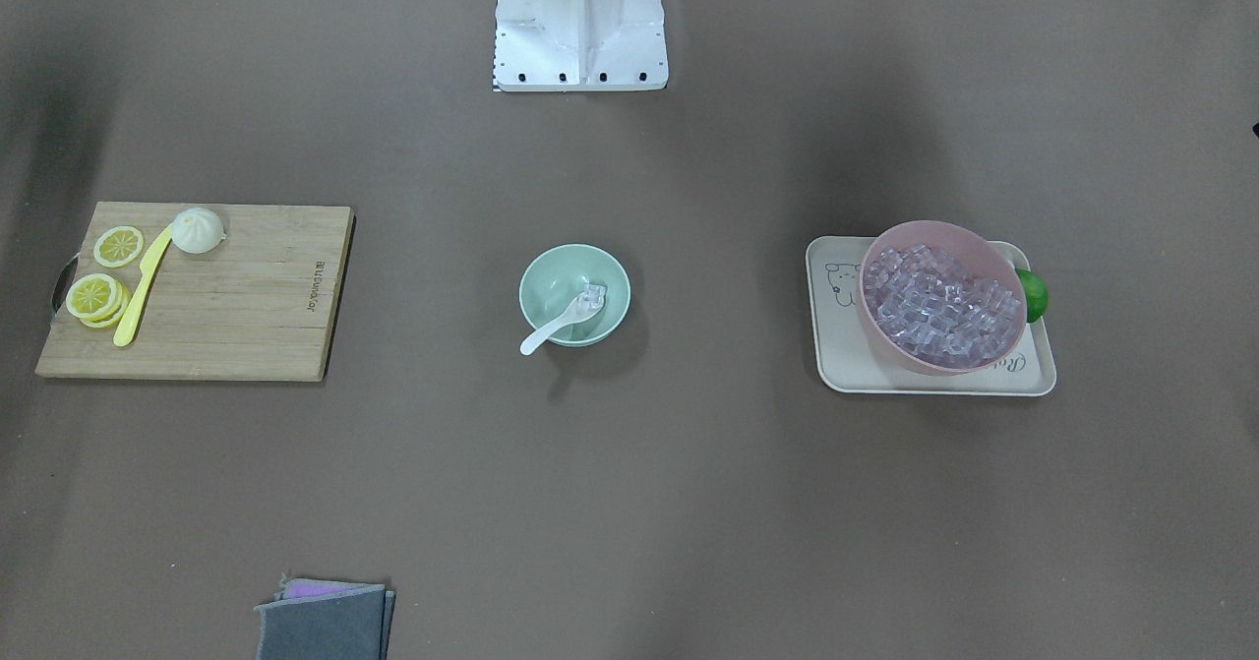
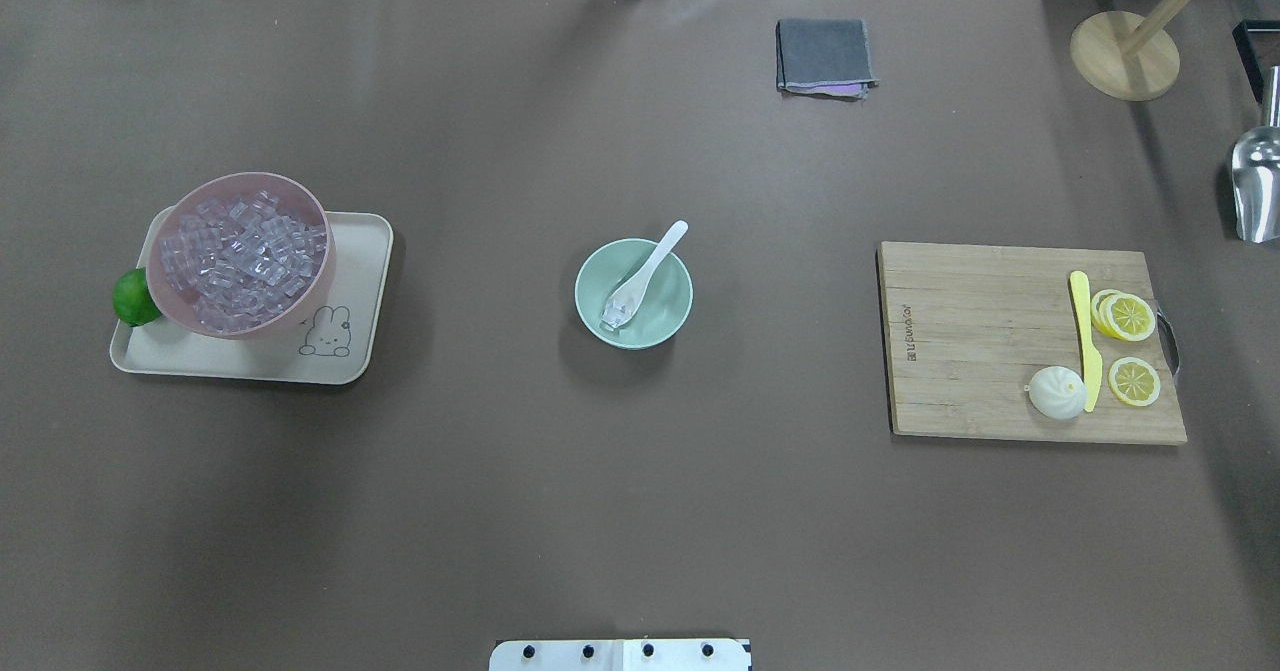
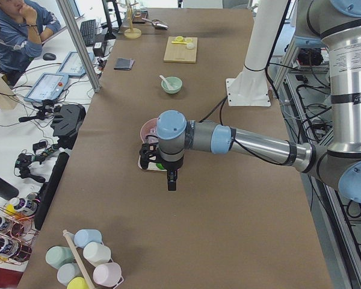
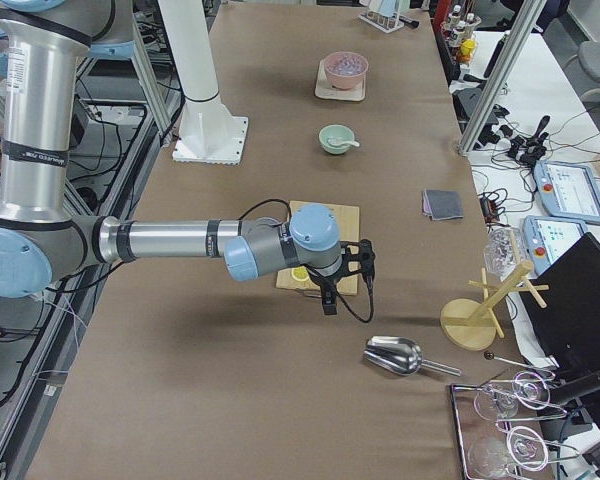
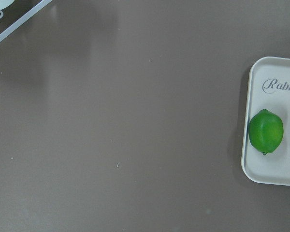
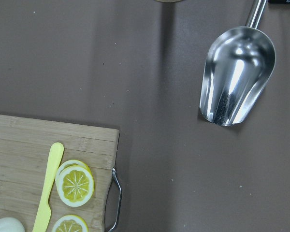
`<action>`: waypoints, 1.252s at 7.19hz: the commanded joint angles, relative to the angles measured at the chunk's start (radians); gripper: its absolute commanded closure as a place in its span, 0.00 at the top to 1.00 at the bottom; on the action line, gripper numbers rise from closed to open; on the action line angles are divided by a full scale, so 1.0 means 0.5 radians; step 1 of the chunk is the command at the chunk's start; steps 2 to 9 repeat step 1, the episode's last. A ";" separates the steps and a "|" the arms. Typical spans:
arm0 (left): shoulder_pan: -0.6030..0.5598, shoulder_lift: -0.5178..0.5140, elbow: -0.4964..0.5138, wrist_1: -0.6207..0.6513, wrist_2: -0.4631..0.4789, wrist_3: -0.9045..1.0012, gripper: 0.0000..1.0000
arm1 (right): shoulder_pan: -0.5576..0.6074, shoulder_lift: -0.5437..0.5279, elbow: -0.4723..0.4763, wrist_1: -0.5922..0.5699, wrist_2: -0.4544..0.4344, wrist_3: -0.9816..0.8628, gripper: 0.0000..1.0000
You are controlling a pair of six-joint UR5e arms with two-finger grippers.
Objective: Put spoon and ice into bowl
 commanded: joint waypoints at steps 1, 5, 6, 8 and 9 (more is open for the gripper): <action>0.001 -0.001 -0.011 -0.002 -0.003 0.001 0.98 | 0.000 -0.001 0.003 0.000 -0.003 0.001 1.00; 0.001 -0.001 -0.011 -0.002 -0.003 0.001 0.98 | 0.000 -0.001 0.003 0.000 -0.003 0.001 1.00; 0.001 -0.001 -0.011 -0.002 -0.003 0.001 0.98 | 0.000 -0.001 0.003 0.000 -0.003 0.001 1.00; 0.001 -0.001 -0.011 -0.002 -0.003 0.001 0.98 | 0.000 -0.001 0.003 0.000 -0.003 0.001 1.00; 0.001 -0.001 -0.011 -0.002 -0.003 0.001 0.98 | 0.000 -0.001 0.003 0.000 -0.003 0.001 1.00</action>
